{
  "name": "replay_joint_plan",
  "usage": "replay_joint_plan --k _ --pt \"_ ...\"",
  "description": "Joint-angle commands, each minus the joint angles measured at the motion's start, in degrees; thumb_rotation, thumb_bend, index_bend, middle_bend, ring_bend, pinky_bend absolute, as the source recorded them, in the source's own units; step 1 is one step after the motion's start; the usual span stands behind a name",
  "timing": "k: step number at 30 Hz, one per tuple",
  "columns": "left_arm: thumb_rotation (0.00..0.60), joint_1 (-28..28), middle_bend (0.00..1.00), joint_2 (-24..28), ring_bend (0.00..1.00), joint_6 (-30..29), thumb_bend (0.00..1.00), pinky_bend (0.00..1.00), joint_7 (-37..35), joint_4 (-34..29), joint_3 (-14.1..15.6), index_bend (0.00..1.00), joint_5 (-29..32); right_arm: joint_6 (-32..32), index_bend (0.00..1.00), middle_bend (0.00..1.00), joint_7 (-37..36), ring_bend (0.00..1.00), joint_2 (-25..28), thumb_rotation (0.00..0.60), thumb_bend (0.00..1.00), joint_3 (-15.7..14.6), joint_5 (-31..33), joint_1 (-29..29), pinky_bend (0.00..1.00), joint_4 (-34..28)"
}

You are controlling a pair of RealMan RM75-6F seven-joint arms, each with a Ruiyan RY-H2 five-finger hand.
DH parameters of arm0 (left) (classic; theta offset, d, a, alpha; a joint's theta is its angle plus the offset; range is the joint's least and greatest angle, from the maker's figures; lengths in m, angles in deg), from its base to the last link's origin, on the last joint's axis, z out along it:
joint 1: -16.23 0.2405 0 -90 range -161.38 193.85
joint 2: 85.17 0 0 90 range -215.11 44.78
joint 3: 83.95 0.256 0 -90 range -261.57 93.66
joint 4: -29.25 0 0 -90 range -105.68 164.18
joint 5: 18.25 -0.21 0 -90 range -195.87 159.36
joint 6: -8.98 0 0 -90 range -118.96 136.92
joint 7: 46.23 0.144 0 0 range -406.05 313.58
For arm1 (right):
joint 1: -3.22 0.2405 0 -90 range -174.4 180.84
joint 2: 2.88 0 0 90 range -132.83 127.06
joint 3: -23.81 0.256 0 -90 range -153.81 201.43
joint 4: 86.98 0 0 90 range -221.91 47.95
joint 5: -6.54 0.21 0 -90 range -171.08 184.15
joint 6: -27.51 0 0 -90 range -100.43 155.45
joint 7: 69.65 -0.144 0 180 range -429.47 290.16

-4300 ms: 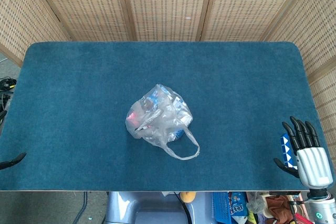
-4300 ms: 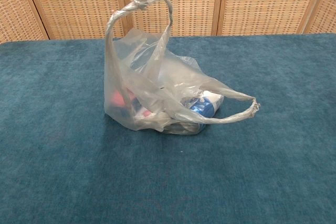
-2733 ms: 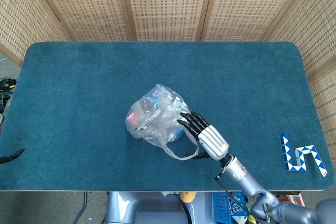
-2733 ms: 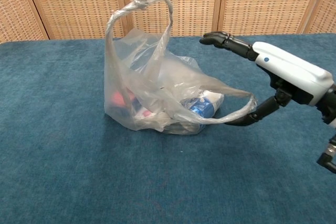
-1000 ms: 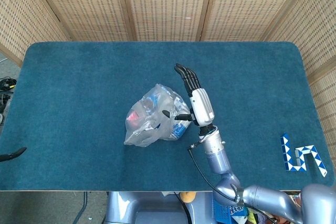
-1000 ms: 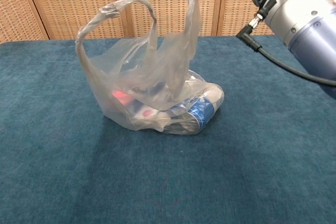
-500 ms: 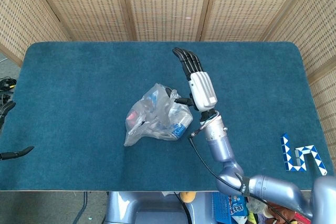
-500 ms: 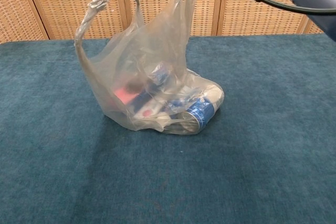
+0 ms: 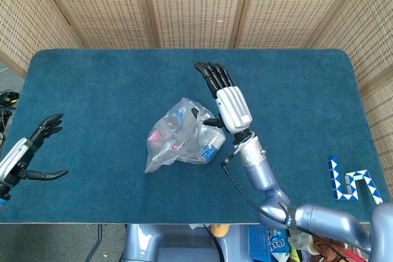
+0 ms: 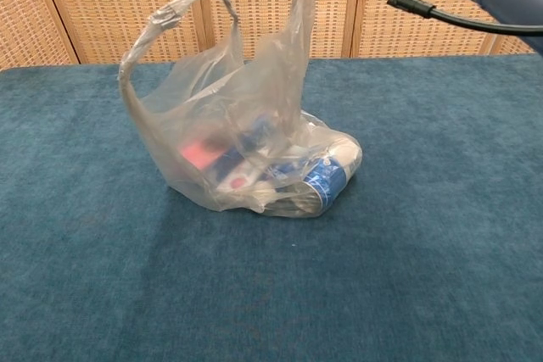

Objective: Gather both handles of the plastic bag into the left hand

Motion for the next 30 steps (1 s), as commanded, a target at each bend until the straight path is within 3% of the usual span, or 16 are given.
replay_joint_plan --k 1,4,9,18,30 --pt "0.6 -13.6 0.0 -2.3 0.0 6.2 0.07 0.1 -33.7 0.8 2.6 0.0 -8.5 -0.1 0.0 0.1 0.4 0.06 0.6 0.6 0.38 -0.6 -0.4 0.2 0.01 0.1" --pt "0.6 -17.6 0.0 -2.9 0.0 7.8 0.06 0.12 -41.3 1.3 4.1 0.01 -10.1 -0.1 0.0 0.11 0.2 0.06 0.8 0.6 0.38 -0.9 -0.1 0.4 0.01 0.4" --pt "0.6 -22.9 0.03 -4.4 0.07 10.9 0.06 0.17 -47.4 0.6 4.9 0.03 -8.9 -0.1 0.0 0.11 0.2 0.06 0.7 0.6 0.38 -1.3 0.3 0.9 0.01 1.1" --pt "0.6 -30.4 0.06 -7.0 0.1 16.0 0.05 0.21 -52.6 0.8 7.7 0.05 -9.2 0.2 0.0 0.11 0.3 0.06 0.8 0.6 0.39 -1.4 1.0 1.8 0.01 2.0" --pt "0.6 -33.0 0.11 -9.8 0.14 12.4 0.04 0.26 -55.4 3.1 11.1 0.11 -9.8 0.2 0.0 0.11 -0.1 0.06 1.1 0.6 0.4 -1.8 1.7 2.2 0.01 3.0"
